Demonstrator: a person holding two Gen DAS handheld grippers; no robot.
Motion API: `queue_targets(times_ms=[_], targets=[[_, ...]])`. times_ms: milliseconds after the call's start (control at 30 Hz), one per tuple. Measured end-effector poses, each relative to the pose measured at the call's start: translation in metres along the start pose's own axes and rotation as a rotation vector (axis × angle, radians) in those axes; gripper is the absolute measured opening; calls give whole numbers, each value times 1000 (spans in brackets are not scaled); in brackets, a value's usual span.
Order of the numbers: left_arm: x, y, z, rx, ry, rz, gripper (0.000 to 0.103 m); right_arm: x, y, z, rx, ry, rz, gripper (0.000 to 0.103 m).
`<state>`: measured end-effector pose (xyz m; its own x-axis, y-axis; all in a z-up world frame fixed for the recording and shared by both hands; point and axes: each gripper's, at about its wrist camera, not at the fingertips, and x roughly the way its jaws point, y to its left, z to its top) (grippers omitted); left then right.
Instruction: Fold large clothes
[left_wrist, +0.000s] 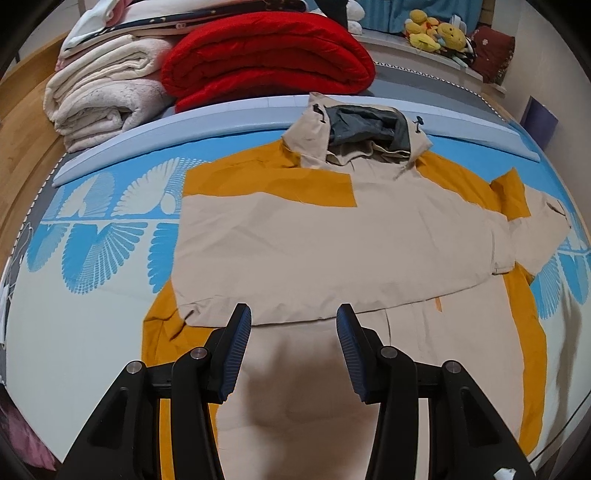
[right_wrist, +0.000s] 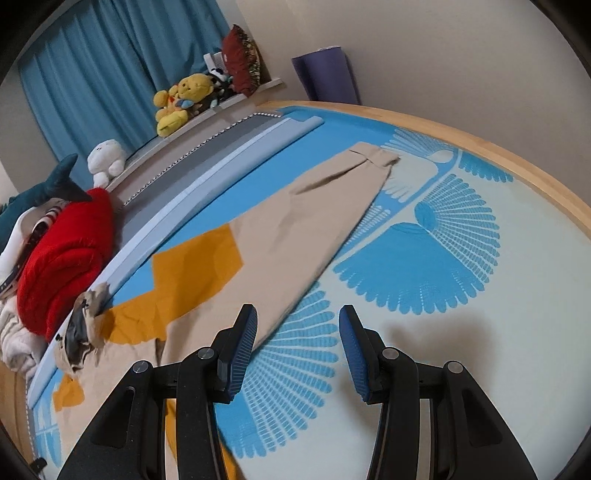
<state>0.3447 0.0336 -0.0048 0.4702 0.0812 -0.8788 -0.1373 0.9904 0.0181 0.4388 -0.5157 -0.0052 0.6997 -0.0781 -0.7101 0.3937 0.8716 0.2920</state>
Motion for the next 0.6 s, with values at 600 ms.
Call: queue_targets(times_ms=[600], targets=[[28,-21,-5,73,34,-7,45,98,-61,55,133,48,40,31]])
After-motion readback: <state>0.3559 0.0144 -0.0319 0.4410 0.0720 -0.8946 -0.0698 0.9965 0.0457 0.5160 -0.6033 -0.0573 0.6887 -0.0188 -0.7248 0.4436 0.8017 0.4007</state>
